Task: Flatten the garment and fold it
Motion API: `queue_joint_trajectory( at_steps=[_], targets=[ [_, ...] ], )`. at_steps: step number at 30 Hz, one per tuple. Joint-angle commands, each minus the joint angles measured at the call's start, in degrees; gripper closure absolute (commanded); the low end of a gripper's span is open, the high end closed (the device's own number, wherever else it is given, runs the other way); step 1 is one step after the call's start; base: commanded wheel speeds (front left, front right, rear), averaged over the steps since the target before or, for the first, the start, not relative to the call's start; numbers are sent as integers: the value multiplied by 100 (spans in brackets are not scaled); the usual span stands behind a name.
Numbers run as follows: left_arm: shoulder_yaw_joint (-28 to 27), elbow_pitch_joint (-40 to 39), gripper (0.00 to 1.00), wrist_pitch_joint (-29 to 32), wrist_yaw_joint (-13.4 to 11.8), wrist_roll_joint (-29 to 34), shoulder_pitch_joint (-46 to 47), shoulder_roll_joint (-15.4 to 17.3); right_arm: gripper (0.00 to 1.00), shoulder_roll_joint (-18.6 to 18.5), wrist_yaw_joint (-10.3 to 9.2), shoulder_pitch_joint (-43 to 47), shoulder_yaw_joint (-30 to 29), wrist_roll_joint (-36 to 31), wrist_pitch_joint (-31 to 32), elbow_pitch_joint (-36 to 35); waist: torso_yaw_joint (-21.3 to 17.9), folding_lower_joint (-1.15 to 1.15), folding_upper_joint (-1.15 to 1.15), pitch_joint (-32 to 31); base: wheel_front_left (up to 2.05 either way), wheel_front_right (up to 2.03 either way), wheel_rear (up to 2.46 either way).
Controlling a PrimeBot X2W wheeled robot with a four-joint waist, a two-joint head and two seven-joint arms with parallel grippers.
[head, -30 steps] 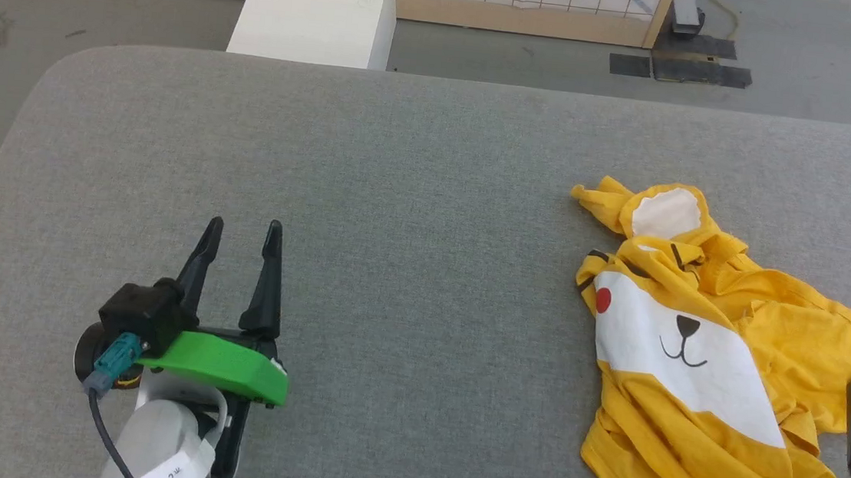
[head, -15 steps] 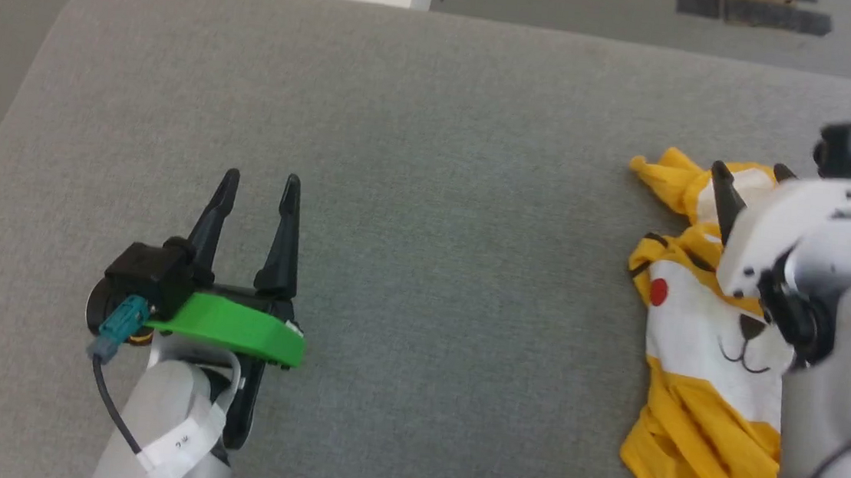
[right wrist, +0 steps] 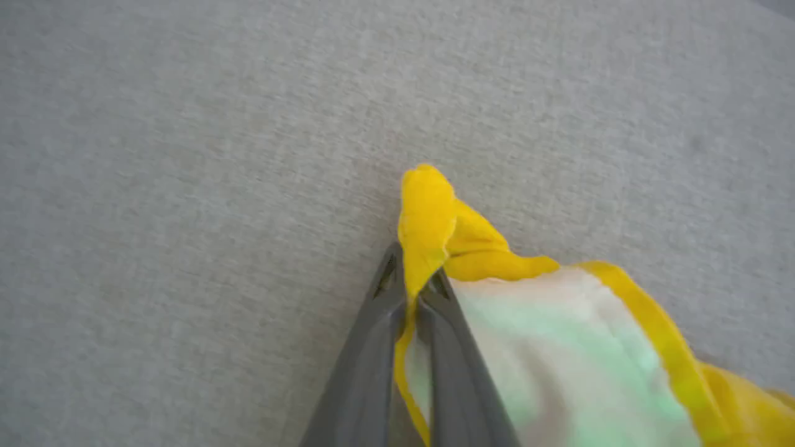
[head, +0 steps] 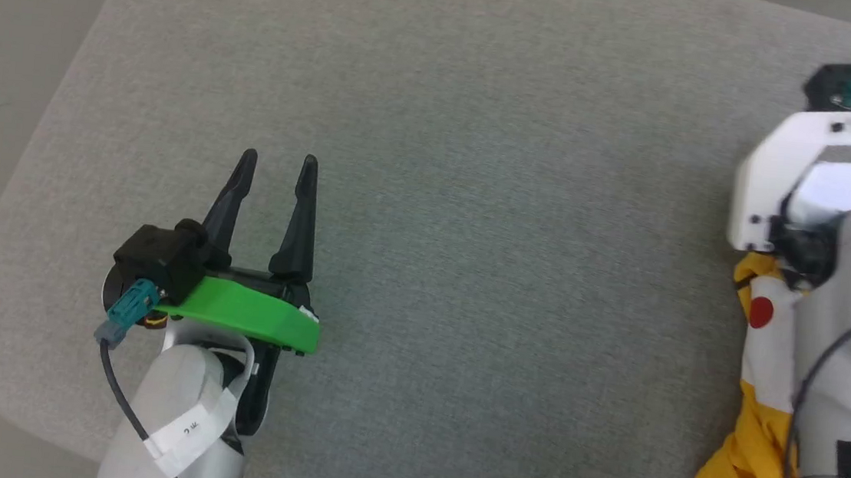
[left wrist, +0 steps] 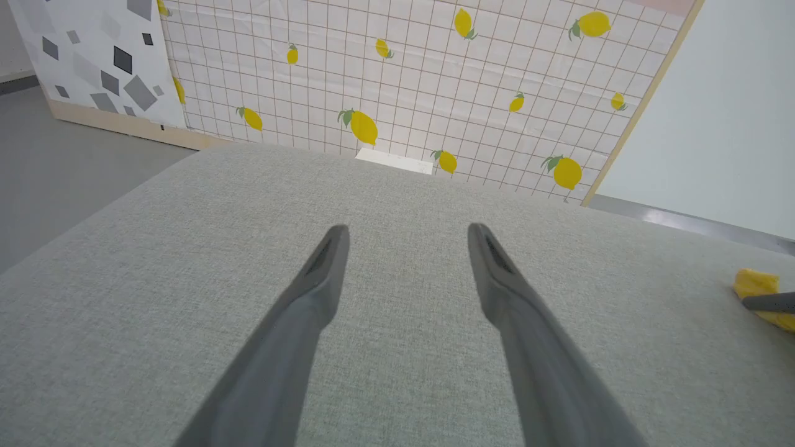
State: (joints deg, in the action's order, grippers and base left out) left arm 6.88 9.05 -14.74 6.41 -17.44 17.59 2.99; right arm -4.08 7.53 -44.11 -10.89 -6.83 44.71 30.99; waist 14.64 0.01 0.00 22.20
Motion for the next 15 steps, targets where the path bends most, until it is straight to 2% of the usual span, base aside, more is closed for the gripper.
queue_joint_trajectory(
  at_steps=[1, 4, 7, 12, 15],
  targets=[
    [4, 24, 0, -26, -37, -64, 53, -11, 100, 119, -4, 71, 282, 249, -273, 60, 71, -1, 0, -52, 0, 0, 0],
    [-21, 47, 0, -26, -40, -39, 31, -11, 100, 119, -4, 30, 1076, 829, -929, -116, 70, -1, 0, -197, 0, 0, 0],
    [-46, 69, 0, -26, -42, -12, -21, -11, 100, 120, -4, 90, 2214, 1538, -1351, -464, 52, -1, 0, -375, 0, 0, 0],
    [-84, 107, 0, -26, -33, 33, -126, -12, 100, 120, -4, 407, 3885, 2240, -1396, -1036, 12, -1, 0, -573, 0, 0, 0],
    [-78, 116, 0, -26, -28, 29, -175, -12, 100, 120, -4, 667, 4368, 2363, -1216, -1015, 5, -1, 0, -633, 0, 0, 0]
  ],
)
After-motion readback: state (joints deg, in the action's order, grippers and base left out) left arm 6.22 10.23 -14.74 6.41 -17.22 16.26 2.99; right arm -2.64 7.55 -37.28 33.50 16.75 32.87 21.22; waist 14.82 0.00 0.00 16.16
